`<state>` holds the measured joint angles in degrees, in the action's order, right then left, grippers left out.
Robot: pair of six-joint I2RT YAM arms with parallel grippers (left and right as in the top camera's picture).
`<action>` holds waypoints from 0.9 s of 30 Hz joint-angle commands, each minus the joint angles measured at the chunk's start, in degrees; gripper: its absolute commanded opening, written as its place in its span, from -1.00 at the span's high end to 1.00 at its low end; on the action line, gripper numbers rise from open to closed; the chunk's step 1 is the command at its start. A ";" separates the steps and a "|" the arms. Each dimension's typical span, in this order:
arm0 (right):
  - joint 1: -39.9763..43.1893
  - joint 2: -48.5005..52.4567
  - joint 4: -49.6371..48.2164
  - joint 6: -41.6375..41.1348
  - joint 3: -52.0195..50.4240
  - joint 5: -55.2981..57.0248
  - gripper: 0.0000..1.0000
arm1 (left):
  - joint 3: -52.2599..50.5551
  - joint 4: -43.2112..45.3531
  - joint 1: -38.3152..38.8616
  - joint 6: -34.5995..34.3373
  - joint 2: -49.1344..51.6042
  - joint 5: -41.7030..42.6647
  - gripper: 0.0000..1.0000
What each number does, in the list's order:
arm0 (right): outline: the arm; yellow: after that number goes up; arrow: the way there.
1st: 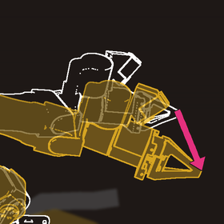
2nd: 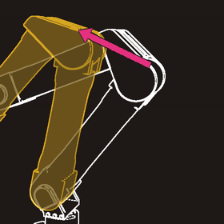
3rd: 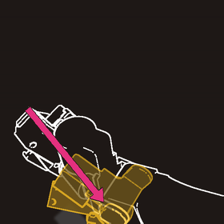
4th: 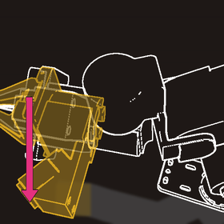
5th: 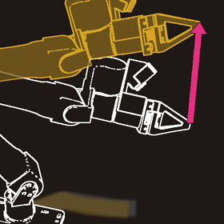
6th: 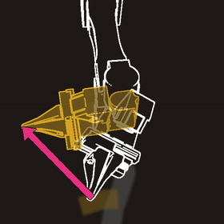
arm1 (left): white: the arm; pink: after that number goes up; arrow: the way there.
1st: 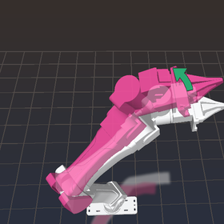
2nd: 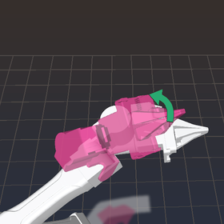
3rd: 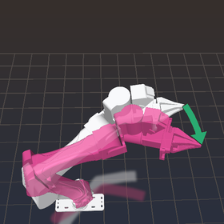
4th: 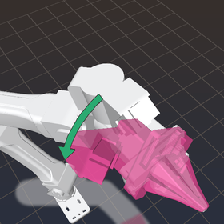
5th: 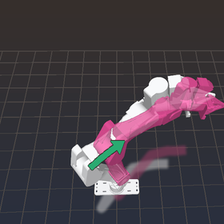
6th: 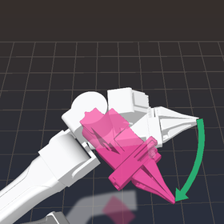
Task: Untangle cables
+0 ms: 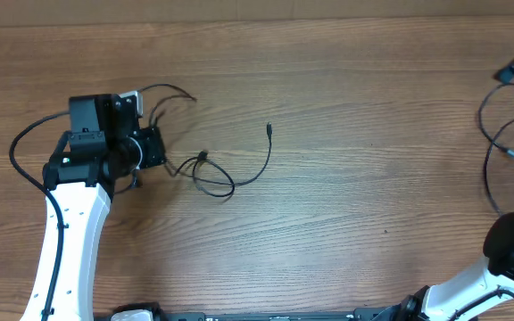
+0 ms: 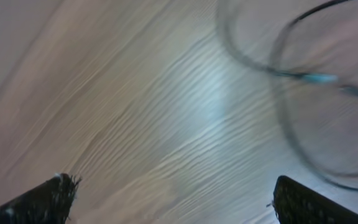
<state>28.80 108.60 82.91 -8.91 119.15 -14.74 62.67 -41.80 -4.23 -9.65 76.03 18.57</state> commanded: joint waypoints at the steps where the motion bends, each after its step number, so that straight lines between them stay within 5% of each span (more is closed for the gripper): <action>1: -3.74 -0.76 1.38 8.22 0.81 -10.69 -1.00 | 1.25 4.66 0.76 1.42 -0.72 14.78 0.91; 8: -15.39 -0.76 5.35 16.81 0.81 -11.06 -1.00 | 1.31 16.90 5.55 -4.59 -0.81 25.73 0.92; 12: -22.29 -0.76 5.27 18.43 0.81 -10.40 -1.00 | 1.44 20.39 7.69 -4.52 -0.83 24.20 0.88; 19: -28.22 -0.76 4.87 18.38 0.81 -6.29 -0.99 | 1.44 10.01 7.58 0.31 -0.83 8.37 -0.39; 27: -29.64 -0.74 6.56 17.88 0.81 -6.56 -1.00 | 1.44 -0.39 7.58 2.38 -0.81 -9.25 -0.32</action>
<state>0.01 108.60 89.12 8.80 119.15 -21.58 63.09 -41.08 3.66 -9.26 76.01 19.68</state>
